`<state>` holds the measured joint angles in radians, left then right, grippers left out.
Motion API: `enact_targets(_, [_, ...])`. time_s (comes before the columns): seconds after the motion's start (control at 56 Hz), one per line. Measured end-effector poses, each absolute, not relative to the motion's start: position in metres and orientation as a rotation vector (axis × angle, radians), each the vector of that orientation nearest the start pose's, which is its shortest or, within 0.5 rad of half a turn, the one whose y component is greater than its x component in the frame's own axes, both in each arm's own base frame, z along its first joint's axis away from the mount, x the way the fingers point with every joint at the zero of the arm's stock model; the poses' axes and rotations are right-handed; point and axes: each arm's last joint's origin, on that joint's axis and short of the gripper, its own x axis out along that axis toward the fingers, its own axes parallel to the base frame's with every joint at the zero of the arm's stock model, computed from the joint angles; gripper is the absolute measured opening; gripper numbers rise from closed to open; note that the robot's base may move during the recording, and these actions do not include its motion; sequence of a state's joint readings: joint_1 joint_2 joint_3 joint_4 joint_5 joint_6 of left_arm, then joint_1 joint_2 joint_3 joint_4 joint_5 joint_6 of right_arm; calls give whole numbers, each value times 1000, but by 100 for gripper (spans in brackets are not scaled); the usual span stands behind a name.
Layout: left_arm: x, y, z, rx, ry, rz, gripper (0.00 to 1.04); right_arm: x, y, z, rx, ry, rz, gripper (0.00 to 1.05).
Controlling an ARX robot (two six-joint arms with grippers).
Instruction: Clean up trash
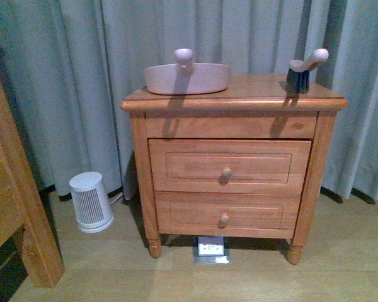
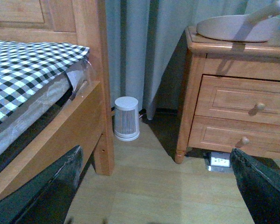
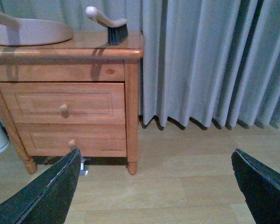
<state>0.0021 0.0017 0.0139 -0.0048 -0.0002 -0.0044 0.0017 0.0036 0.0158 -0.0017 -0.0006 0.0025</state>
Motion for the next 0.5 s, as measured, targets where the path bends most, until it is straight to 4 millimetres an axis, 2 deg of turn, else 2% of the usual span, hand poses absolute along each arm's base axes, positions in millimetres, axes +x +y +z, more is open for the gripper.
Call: enact_targets(0.5, [97,0,168,-4,-7,2,97,97,0,168,2,-10,2,97])
